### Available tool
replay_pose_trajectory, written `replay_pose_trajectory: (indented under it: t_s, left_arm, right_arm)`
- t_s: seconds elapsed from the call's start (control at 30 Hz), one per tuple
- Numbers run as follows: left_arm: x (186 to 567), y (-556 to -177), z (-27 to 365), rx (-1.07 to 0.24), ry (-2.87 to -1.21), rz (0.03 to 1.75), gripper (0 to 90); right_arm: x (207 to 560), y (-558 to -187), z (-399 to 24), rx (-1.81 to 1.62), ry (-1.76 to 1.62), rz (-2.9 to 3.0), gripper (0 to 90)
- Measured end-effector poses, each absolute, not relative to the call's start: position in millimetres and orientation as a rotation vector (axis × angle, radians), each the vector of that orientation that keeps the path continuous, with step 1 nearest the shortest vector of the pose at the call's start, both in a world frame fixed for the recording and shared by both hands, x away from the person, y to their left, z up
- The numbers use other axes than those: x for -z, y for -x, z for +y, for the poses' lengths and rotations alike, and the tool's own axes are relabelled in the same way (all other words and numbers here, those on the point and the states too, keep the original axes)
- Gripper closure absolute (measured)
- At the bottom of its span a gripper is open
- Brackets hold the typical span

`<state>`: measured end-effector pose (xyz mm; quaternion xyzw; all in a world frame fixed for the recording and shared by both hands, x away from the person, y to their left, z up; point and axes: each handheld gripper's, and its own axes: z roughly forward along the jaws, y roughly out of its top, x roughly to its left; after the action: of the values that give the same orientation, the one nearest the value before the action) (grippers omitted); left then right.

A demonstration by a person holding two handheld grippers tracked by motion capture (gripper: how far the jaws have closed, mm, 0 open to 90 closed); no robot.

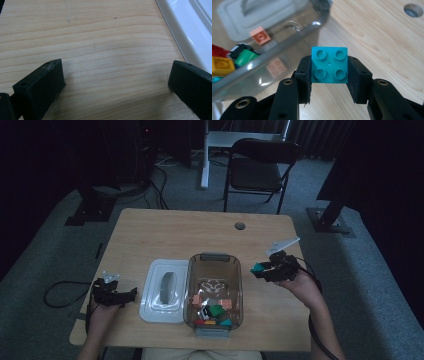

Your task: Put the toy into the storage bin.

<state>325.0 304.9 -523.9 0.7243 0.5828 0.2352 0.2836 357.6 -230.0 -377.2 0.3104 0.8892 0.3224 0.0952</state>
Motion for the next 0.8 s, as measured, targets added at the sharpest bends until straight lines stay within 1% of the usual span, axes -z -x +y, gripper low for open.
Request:
replay_pose_trajectory:
  t_s: [0.23,0.5,0.8]
  left_arm:
    - [524,-325,305,-0.628,-1.943,1.560,0.9]
    - [524,-325,305,-0.629,-1.939,1.560,0.9]
    - [524,-325,305,-0.629,-1.940,1.560,0.9]
  right_arm:
    - [359,-343,-222,-1.029,-0.814,2.658,58.4]
    - [342,-328,-200,-1.069,-0.674,2.694,58.4]
    - [337,-321,-171,-1.077,-0.524,2.760,58.4]
